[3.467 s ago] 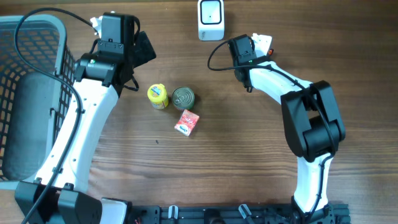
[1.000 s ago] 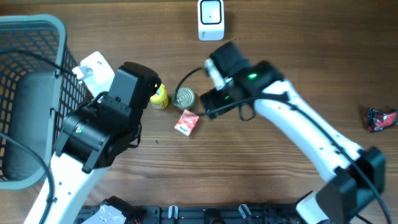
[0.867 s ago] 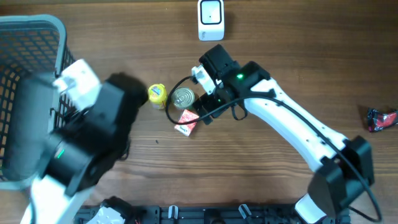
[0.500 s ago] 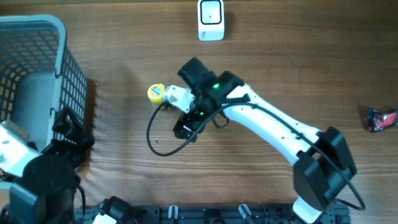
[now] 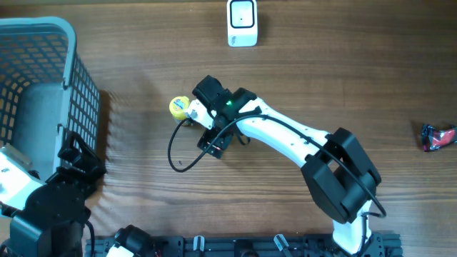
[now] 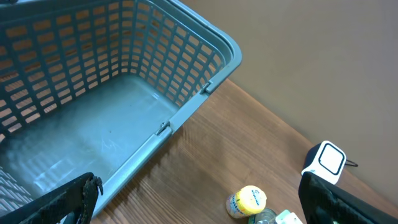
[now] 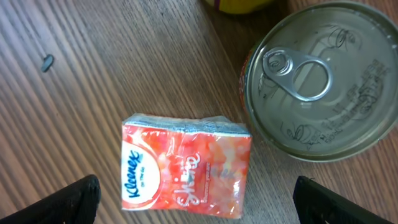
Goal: Scan the item barcode
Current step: 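Grasp the red-white tissue pack with the right gripper, then lift the tissue pack up to the white scanner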
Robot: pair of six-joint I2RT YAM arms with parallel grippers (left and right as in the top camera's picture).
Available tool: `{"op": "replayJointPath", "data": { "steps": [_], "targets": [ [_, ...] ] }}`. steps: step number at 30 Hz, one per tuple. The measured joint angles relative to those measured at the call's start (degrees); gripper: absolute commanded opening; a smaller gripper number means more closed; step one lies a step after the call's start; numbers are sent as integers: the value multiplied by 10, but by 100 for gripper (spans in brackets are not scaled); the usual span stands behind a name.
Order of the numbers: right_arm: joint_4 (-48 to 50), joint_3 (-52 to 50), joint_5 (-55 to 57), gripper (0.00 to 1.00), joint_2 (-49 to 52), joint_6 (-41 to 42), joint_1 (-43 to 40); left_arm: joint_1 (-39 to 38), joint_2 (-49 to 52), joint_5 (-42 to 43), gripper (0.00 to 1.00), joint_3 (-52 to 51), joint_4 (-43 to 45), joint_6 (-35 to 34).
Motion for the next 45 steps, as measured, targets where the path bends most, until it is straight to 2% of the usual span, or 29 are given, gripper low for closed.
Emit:
{"op": "replayJointPath", "data": {
  "steps": [7, 10, 13, 16, 20, 25, 29, 33, 37, 42, 45],
  "targets": [
    [2, 1, 3, 99, 51, 9, 1, 0, 0, 0, 100, 0, 0, 0],
    [4, 1, 3, 92, 51, 17, 1, 0, 0, 0, 100, 0, 0, 0],
    [17, 1, 3, 77, 53, 37, 1, 0, 0, 0, 100, 0, 0, 0],
    [27, 1, 4, 76, 54, 65, 1, 0, 0, 0, 100, 0, -1, 0],
    [30, 2, 5, 76, 54, 120, 1, 0, 0, 0, 100, 0, -3, 0],
    [6, 8, 5, 73, 54, 237, 1, 0, 0, 0, 100, 0, -3, 0],
    [-66, 24, -2, 70, 59, 344, 0, 0, 0, 0, 100, 0, -3, 0],
    [-156, 77, -49, 71, 70, 396, -19, 0, 0, 0, 100, 0, -5, 0],
    [-214, 128, -156, 71, 70, 411, -71, 0, 0, 0, 100, 0, -8, 0],
    [-355, 130, -306, 71, 70, 406, -143, 0, 0, 0, 100, 0, -11, 0],
    [-381, 130, -351, 70, 70, 398, -161, 0, 0, 0, 100, 0, -11, 0]
  ]
}}
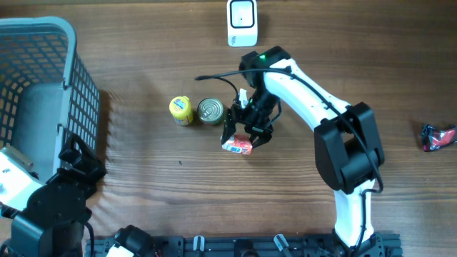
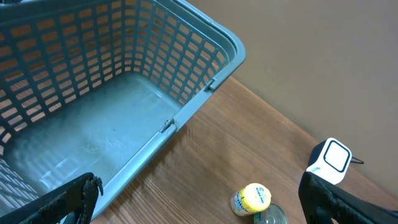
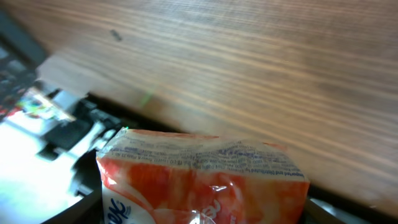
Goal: Scan the item barcode
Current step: 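Lift the tissue pack up to the white scanner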
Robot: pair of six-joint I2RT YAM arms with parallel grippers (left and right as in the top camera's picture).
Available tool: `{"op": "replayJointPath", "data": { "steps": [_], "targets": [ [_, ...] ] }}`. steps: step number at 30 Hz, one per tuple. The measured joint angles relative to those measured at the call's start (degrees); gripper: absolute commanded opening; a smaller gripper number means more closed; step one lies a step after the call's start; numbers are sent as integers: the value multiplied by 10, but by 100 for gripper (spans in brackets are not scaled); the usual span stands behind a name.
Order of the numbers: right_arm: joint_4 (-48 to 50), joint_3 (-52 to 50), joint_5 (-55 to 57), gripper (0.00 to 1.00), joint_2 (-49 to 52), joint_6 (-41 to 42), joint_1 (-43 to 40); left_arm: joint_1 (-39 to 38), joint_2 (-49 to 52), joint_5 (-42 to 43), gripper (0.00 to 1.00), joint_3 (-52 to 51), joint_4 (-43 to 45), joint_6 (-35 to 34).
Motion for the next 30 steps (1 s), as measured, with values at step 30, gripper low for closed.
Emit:
{"op": "replayJointPath", "data": {
  "steps": [30],
  "targets": [
    [678, 2, 323, 68, 0, -82, -48, 0, 0, 0, 100, -64, 1, -14]
  ]
}}
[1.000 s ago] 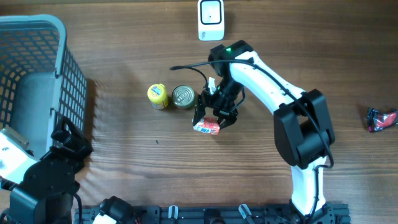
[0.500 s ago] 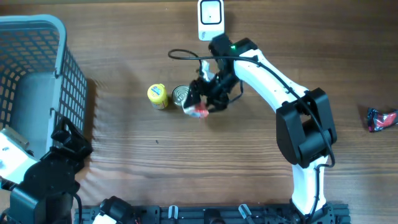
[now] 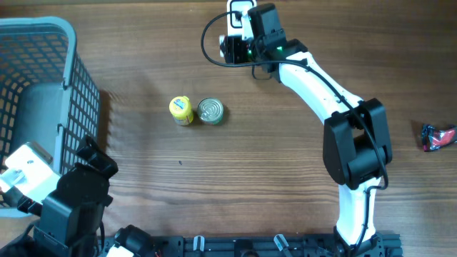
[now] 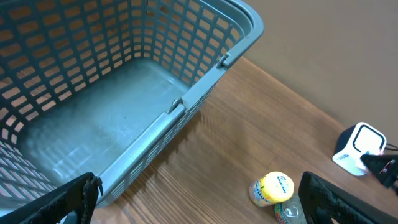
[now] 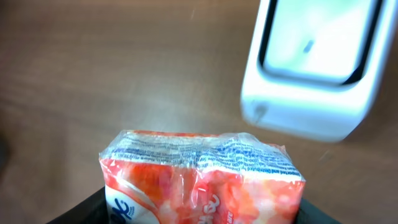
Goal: Scan the item barcode
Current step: 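Lift the tissue pack up to the white scanner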
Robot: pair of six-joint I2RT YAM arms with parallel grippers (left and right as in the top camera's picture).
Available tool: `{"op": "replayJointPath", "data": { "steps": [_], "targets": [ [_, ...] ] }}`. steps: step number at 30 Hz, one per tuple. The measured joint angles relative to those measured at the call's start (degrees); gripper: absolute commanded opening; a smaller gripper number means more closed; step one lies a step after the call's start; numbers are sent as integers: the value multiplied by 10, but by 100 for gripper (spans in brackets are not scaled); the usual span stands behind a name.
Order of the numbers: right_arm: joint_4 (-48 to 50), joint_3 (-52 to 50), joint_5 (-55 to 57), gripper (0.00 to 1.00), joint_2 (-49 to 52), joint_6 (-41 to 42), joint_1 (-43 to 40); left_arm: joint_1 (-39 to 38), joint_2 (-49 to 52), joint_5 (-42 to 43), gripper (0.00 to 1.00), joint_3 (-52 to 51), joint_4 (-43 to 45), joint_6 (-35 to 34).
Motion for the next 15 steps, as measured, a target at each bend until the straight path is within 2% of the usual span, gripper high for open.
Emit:
{"op": "replayJointPath", "data": {
  "steps": [7, 15],
  "targets": [
    [177, 0, 128, 68, 7, -56, -1, 0, 0, -5, 100, 0, 6, -15],
    [346, 0, 155, 72, 86, -92, -5, 0, 0, -18, 100, -1, 11, -22]
  ]
}}
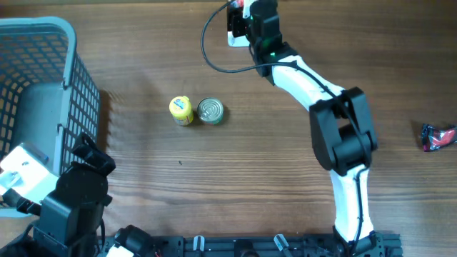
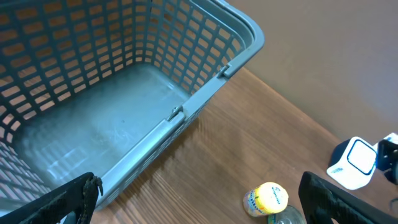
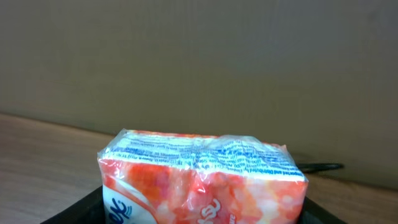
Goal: Scan the item barcode
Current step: 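Lift the tissue pack up to the white scanner, then carry the tissue pack right and place it on the table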
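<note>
An orange-and-white Kleenex tissue pack (image 3: 202, 177) fills the right wrist view, with my right gripper (image 3: 202, 208) shut on it. Behind the pack I see only the wall, the table's far edge and a black cable (image 3: 317, 166). From overhead, the right gripper (image 1: 251, 16) is at the table's far edge, over the white barcode scanner (image 1: 232, 32), which it mostly hides. The left wrist view shows the scanner (image 2: 353, 163) standing next to the dark right arm. My left gripper (image 1: 91, 158) is open at the near left beside the basket, far from the pack.
A blue-grey mesh basket (image 1: 43, 86) stands at the far left. A yellow-lidded bottle (image 1: 180, 110) and a tin can (image 1: 210, 111) sit side by side at mid-table. A red-and-black packet (image 1: 437, 135) lies at the right edge.
My right gripper, still holding the tissue pack, has moved a little farther back and tilted up. The scanner has left its wrist view, which now shows the wall. The left arm shifted slightly.
At first my right gripper hung open over the tissue pack lying beside the can. Then it held the pack lifted near the can. Later the pack was in front of the scanner's face, and now it is held over the scanner, facing the wall.
</note>
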Robot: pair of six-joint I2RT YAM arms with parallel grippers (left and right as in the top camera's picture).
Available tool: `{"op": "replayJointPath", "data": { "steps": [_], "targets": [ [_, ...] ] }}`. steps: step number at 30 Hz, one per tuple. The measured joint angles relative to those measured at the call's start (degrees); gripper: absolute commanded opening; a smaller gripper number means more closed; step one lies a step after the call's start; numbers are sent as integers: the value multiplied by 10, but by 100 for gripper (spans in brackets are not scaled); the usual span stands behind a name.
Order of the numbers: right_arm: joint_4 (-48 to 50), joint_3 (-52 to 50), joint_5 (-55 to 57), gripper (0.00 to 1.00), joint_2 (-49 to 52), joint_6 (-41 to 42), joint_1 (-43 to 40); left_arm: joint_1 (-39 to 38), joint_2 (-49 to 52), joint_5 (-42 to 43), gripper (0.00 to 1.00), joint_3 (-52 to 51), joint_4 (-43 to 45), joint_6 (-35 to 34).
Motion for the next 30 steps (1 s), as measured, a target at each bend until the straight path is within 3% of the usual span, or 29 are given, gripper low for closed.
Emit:
{"op": "replayJointPath", "data": {
  "steps": [5, 10, 24, 30],
  "targets": [
    [92, 0, 2, 72, 41, -28, -1, 0, 0, -6, 100, 0, 0, -1],
    [123, 0, 2, 72, 73, -34, -2, 0, 0, -6, 100, 0, 0, -1],
    [135, 0, 2, 68, 114, -53, -13, 0, 0, -6, 100, 0, 0, -1],
    [73, 0, 3, 68, 77, -87, -12, 0, 0, -6, 100, 0, 0, -1]
  ]
}}
